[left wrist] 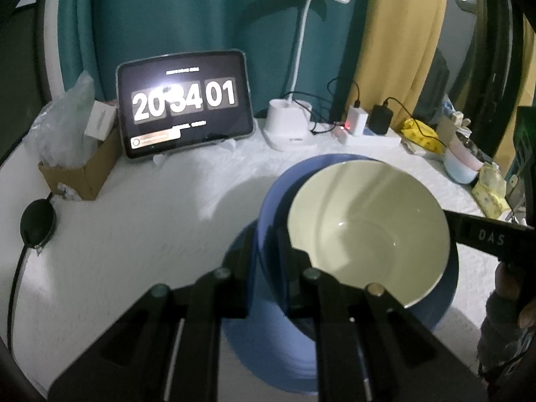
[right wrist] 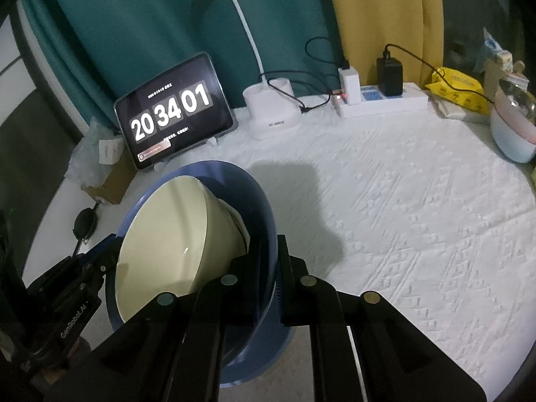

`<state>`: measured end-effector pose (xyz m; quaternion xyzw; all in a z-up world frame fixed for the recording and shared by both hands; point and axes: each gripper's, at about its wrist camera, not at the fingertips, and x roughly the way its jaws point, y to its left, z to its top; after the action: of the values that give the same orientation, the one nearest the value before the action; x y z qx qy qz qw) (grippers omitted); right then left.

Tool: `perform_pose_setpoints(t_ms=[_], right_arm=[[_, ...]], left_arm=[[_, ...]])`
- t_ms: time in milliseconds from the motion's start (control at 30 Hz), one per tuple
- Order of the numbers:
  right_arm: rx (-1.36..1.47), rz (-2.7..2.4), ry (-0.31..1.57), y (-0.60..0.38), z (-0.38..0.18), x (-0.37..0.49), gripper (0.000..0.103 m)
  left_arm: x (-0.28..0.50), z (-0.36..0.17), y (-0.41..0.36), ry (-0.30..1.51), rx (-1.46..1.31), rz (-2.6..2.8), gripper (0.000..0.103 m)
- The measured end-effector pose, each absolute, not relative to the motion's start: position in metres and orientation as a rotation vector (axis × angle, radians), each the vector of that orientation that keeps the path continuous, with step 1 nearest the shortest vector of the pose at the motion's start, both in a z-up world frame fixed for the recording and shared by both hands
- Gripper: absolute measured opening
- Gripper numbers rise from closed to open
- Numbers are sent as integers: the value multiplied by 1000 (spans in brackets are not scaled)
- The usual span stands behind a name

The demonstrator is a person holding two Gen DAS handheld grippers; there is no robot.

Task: Organize plates and bowls

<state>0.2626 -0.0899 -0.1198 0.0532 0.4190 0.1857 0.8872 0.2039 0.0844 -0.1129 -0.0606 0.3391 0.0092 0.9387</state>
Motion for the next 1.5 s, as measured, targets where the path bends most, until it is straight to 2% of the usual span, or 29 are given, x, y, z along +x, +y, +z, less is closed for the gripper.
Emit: perform_pose_setpoints(t_ms=[333, 1033, 1333, 1500], right_arm=[[111, 394, 915, -81, -132, 273, 13], [80, 375, 911, -80, -134, 272, 13], [33, 354, 877, -81, -129, 264, 19], [27, 346, 870, -84, -126, 258, 28]], left_arm=[[210, -112, 85, 688, -88, 49, 10], [202, -111, 79, 679, -40, 71, 15], [196, -112, 69, 679, 3, 128, 15], [190, -110, 65, 671, 11, 141, 16]])
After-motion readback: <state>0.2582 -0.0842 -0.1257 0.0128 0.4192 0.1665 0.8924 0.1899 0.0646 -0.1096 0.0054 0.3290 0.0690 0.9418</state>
